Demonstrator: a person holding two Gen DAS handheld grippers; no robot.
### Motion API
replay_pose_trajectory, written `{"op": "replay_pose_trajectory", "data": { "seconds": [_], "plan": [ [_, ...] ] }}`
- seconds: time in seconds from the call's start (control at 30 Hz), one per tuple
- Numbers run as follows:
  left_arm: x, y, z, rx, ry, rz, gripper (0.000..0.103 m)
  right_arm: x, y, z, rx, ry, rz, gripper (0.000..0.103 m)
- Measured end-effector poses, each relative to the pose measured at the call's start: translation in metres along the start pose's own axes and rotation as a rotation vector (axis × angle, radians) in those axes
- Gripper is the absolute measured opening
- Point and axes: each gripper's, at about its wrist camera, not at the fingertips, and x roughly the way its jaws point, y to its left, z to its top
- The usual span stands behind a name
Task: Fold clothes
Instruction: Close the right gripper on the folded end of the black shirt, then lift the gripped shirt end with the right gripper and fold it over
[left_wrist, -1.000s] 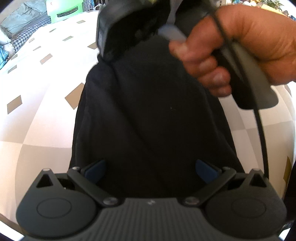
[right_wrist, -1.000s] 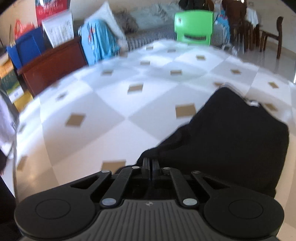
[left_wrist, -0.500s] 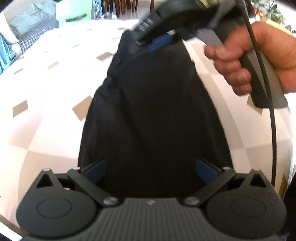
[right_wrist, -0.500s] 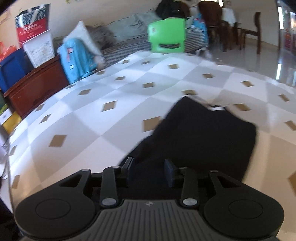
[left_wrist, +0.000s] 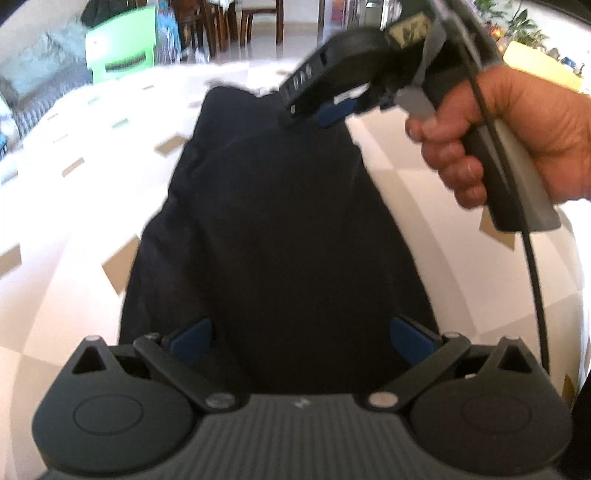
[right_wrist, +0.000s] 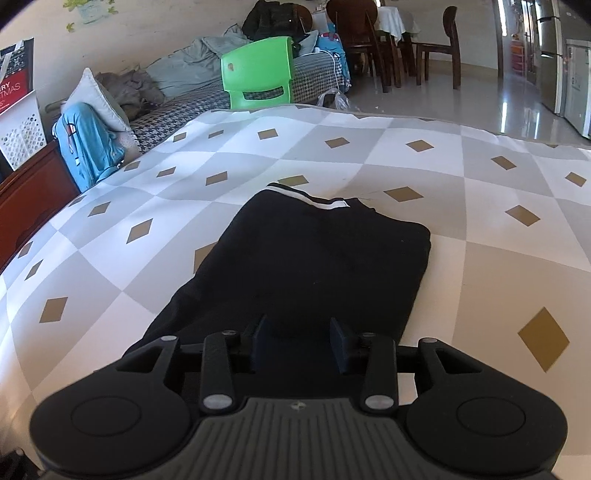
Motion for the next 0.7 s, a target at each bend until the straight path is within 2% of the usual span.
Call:
{"op": "replay_pose_trajectory", "data": {
  "seconds": [0.03, 0.17, 0.3, 0.4, 0.47, 0.63, 0.7],
  "plan": [
    [0.002, -0.016, 0.000, -0.006, 0.007, 0.008, 0.103, 0.002, 0.000, -0.001, -0.008, -0.002, -0.002, 0.039],
    [0.009, -0.013, 0.009, 0.010, 0.012, 0.036, 0.103, 0.013, 0.001, -0.003, -0.050, -0.005, -0.032, 0.045],
    [0.037, -0.022, 0.010, 0.014, 0.011, 0.038, 0.103, 0.028, -0.004, -0.009, -0.053, 0.024, -0.086, 0.051],
    [0.050, -0.019, -0.010, 0.013, 0.010, 0.039, 0.103, 0.031, -0.001, -0.010, -0.084, 0.010, -0.103, 0.054],
    [0.055, -0.015, -0.012, 0.012, 0.009, 0.040, 0.103, 0.033, 0.001, -0.011, -0.096, 0.011, -0.128, 0.058],
    [0.027, -0.024, -0.031, 0.013, 0.009, 0.039, 0.103, 0.036, -0.002, -0.010, -0.078, 0.009, -0.163, 0.063],
    [0.026, -0.024, -0.031, 0.009, 0.012, 0.040, 0.103, 0.036, -0.004, -0.011, -0.071, 0.008, -0.178, 0.067]
  ]
}}
